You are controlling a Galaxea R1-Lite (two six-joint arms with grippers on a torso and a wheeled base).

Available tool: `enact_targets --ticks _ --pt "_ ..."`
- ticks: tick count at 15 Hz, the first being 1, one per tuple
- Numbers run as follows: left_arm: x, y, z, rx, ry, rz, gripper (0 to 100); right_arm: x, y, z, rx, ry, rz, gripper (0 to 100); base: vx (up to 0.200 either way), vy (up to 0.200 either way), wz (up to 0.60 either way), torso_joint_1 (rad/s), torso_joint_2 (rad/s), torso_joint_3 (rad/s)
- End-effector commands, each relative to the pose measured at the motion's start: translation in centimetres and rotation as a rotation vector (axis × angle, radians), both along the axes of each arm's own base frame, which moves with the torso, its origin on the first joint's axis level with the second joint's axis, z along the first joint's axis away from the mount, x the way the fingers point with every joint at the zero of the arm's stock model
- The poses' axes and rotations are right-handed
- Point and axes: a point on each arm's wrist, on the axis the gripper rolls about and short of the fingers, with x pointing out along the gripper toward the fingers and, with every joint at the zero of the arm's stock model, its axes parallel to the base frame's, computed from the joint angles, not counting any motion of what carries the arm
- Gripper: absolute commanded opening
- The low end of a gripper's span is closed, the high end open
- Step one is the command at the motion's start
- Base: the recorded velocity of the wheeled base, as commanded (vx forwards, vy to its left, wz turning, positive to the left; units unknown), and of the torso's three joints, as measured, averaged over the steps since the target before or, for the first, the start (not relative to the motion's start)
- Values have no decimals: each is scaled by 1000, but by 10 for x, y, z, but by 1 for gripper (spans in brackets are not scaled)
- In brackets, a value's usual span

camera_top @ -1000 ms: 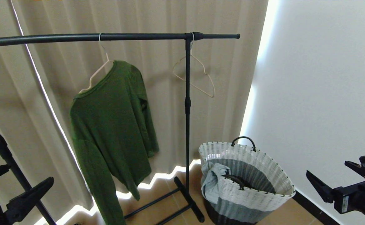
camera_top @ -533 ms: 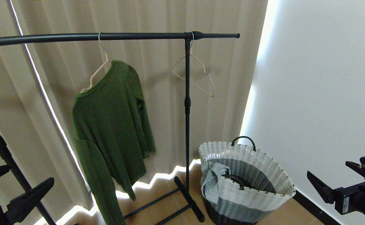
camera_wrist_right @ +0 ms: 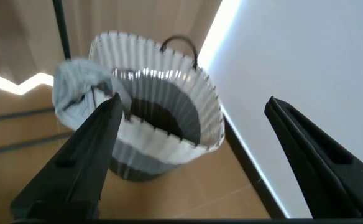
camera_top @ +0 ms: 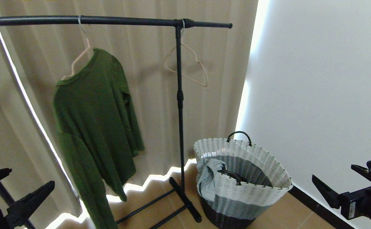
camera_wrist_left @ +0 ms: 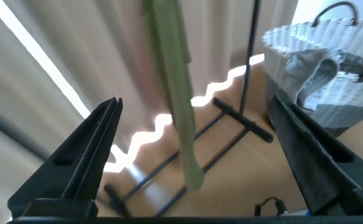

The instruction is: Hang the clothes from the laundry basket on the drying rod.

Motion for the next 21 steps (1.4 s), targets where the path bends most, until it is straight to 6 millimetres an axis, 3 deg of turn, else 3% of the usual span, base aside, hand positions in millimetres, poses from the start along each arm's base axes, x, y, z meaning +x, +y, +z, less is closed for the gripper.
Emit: enact_targets --ticks 1,6,12,21 --pt "0 0 0 0 2 1 100 -2 1 1 3 -7 8 100 0 0 0 -110 452 320" --pt "0 0 -1 0 3 1 100 -3 2 1 2 -8 21 100 0 0 0 -75 379 304" --pt "0 0 0 0 2 1 100 -3 2 2 -1 -10 20 100 0 0 0 -6 34 24" --pt "-1 0 0 0 -1 1 100 -3 1 2 -22 -15 20 100 0 0 600 4 5 3"
